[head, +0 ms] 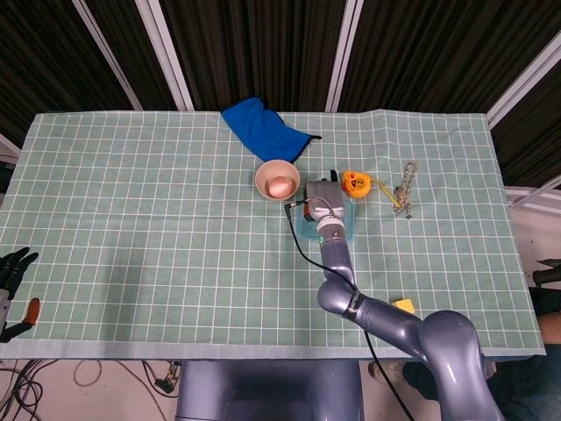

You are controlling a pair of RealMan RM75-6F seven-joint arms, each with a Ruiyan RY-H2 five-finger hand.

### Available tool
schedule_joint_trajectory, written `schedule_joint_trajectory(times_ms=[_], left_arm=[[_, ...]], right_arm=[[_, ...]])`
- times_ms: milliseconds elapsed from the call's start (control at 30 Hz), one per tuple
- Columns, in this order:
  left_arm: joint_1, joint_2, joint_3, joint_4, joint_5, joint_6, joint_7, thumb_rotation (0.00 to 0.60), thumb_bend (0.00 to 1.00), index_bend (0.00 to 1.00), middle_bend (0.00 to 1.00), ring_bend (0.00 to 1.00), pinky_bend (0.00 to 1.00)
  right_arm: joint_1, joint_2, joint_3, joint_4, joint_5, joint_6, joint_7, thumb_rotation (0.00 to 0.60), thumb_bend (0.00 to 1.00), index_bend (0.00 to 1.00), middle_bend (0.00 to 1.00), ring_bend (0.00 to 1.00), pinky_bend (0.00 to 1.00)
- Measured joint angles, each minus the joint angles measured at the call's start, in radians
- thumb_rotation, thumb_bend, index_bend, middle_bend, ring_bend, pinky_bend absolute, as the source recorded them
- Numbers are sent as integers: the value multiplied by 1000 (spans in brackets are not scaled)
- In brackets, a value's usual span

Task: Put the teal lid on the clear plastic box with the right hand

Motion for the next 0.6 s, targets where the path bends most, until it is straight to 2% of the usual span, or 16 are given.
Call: schedule_joint_trajectory(times_ms=[367, 600], left_arm=[[0, 1, 0, 0, 1, 1, -2, 600, 525, 82, 0, 0, 0], [1, 0, 1, 2, 4, 4, -1, 600, 526, 82, 0, 0, 0]], right_arm=[[-11, -11, -1, 25, -12, -18, 1, 600, 516, 761, 604, 303, 0], [-16, 27, 20, -36, -31, 24, 9, 600, 516, 760, 607, 303, 0]])
